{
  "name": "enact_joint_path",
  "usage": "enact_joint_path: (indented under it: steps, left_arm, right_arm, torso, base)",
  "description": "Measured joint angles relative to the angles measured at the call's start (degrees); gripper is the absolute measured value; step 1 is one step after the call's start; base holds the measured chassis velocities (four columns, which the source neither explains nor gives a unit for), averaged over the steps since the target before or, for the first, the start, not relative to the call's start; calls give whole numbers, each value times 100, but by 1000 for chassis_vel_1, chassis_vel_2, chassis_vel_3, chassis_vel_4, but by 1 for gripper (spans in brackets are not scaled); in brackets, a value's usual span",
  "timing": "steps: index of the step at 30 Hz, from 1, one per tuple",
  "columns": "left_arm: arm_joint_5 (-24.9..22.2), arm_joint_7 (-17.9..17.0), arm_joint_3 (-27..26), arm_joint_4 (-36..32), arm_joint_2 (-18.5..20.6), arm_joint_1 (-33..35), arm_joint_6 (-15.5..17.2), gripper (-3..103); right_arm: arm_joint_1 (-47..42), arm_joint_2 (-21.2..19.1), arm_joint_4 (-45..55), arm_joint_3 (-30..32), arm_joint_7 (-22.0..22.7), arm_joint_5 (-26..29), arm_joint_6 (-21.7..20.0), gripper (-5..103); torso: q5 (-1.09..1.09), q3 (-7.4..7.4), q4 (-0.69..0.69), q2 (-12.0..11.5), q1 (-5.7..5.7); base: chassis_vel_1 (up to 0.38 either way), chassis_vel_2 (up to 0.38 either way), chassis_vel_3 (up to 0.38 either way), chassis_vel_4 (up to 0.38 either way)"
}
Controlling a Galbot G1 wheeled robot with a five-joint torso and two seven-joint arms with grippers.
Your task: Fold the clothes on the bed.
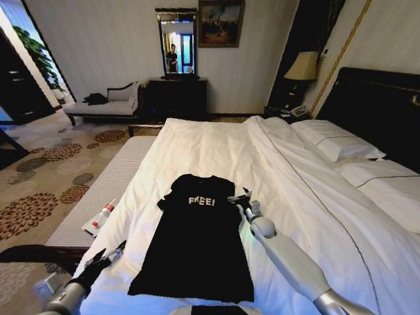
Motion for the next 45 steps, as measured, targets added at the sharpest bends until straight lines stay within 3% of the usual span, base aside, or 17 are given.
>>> enact_joint_path:
  steps: [7,17,28,36,40,45]
  left_arm:
    - [60,-22,62,-9,-17,-36,6,100]
    - [-24,-13,-65,-6,-9,21,8,100]
    - [-289,68,-465,54,7,234,-50,100]
    - [-355,75,-562,47,12,265,-62,100]
    - [-353,75,-533,30,-37,255,-62,100]
    - [-312,75,-439,34,-59,221,-62,100]
  right_arm:
    - [-330,0,104,51,-131,-355,5,100]
    - [-152,38,-40,-230,-144,-514,6,100]
    - [518,263,-480,-564,-139,-431,-126,100]
    - [444,374,-282,-752,-144,-416,-194,100]
    - [336,584,254,-476,72,347,-402,100]
    - [190,342,448,-297,145,443,-418,100]
  torso:
    - [-2,0,0,0,0]
    - [-2,0,0,0,0]
    - [-1,0,0,0,0]
    - [-1,0,0,1,0]
    - [-1,0,4,1,0]
    - [-4,0,-2,2,-1]
  base:
    - [0,0,0,0]
    - [0,0,0,0]
    - [0,0,0,0]
    - [0,0,0,0]
    - [0,0,0,0]
    - [0,0,0,0]
